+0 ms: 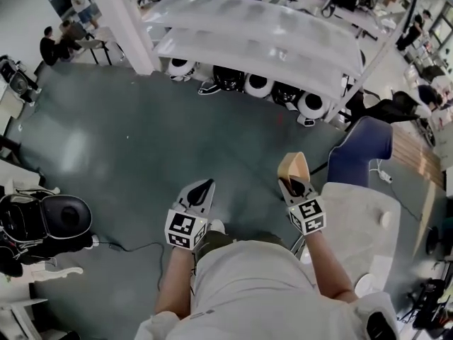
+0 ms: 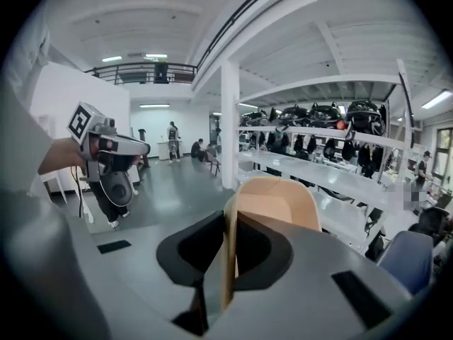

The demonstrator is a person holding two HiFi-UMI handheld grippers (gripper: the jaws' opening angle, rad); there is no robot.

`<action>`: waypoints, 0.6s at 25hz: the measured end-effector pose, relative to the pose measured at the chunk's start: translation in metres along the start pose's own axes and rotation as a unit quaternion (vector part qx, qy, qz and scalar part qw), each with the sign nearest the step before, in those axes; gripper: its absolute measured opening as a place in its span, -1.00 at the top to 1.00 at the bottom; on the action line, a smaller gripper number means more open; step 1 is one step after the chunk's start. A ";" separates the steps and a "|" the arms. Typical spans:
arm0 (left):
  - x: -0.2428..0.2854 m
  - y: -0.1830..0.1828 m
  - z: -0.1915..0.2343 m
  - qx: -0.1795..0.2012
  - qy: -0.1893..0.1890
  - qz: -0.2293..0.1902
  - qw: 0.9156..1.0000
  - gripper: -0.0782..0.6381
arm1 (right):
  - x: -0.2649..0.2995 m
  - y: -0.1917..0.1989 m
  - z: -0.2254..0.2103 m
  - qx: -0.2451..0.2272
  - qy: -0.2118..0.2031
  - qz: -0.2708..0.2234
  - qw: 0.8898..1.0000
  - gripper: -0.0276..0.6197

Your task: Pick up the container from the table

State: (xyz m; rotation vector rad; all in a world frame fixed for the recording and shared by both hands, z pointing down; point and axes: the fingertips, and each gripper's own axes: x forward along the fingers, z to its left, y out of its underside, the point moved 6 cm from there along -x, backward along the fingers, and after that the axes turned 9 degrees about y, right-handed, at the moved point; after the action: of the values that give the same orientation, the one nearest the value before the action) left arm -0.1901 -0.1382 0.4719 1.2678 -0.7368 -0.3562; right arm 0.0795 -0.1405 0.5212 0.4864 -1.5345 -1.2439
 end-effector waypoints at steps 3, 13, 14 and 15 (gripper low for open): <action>-0.010 -0.008 0.001 0.007 -0.008 -0.014 1.000 0.78 | 0.001 -0.025 0.017 -0.008 -0.026 -0.030 0.999 0.79; -0.041 -0.030 0.007 0.020 -0.028 -0.049 0.998 0.78 | -0.003 -0.086 0.056 -0.023 -0.084 -0.099 0.991 0.79; -0.044 -0.032 0.007 0.021 -0.030 -0.053 0.998 0.78 | -0.006 -0.090 0.058 -0.025 -0.088 -0.106 0.990 0.79; -0.046 -0.033 0.007 0.022 -0.031 -0.057 0.998 0.78 | -0.008 -0.094 0.061 -0.026 -0.091 -0.114 0.989 0.79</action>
State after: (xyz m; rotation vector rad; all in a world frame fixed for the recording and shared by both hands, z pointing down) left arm -0.2231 -0.1246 0.4272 1.3482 -0.7300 -0.4769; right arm 0.0017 -0.1420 0.4406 0.5366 -1.6283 -1.5365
